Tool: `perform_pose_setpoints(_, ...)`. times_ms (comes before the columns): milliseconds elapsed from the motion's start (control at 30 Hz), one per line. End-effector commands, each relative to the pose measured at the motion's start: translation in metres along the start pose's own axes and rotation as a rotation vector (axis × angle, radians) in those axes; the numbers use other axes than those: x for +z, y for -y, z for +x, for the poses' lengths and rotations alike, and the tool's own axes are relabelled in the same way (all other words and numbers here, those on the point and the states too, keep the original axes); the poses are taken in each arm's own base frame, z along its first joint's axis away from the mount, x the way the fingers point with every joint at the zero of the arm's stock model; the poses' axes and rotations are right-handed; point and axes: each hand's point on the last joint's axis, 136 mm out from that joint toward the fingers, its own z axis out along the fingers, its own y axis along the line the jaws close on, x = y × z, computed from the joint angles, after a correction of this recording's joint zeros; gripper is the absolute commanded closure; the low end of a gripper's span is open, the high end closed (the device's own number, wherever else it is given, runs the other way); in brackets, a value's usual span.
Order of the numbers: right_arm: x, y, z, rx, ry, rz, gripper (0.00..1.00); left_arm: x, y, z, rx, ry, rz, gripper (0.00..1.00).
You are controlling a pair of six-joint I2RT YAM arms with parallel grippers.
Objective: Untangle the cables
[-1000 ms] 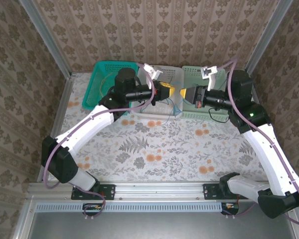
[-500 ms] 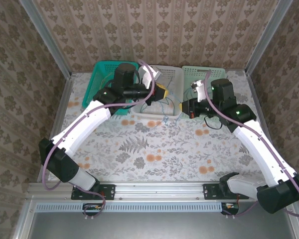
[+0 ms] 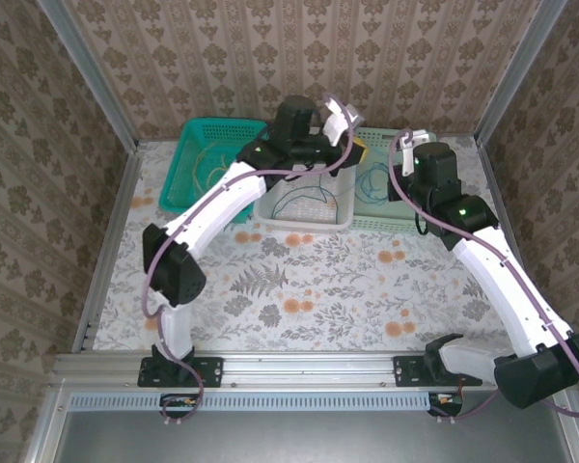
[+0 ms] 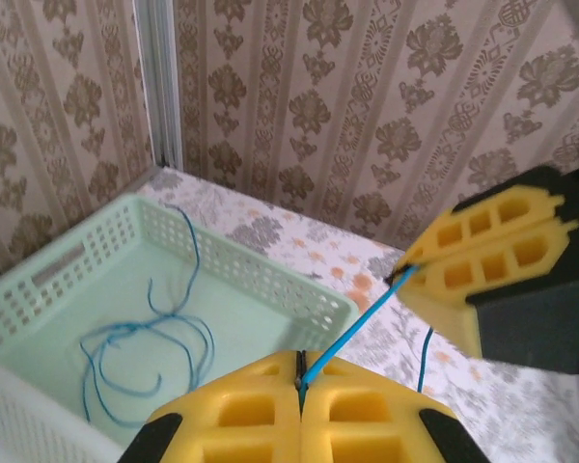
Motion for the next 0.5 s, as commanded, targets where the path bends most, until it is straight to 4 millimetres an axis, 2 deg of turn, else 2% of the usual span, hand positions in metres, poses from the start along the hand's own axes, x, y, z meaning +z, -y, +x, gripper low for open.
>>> perform_pose_setpoints(0, -0.011, 0.099, 0.015, -0.076, -0.054, 0.5, 0.98, -0.02, -0.032, -0.068, 0.198, 0.175, -0.186, 1.0)
perform_pose_setpoints(33, -0.011, 0.106, 0.015, -0.043, -0.046, 0.507, 0.98, -0.012, -0.038, -0.066, 0.208, 0.182, -0.199, 1.0)
perform_pose_setpoints(100, -0.004, 0.107, 0.022, 0.008, -0.045, 0.457, 0.98, 0.009, -0.047, -0.059, 0.225, 0.206, -0.187, 1.0)
perform_pose_setpoints(267, 0.037, 0.086, 0.074, 0.045, -0.152, 0.331, 0.98, 0.058, -0.064, -0.035, 0.238, 0.241, -0.156, 0.98)
perform_pose_setpoints(333, 0.05, 0.082, 0.097, 0.077, -0.205, 0.312, 0.98, 0.072, -0.073, -0.023, 0.243, 0.241, -0.161, 0.97)
perform_pose_setpoints(467, 0.061, 0.07, 0.126, 0.211, -0.259, 0.186, 0.97, 0.085, -0.097, -0.001, 0.184, 0.258, -0.194, 0.96)
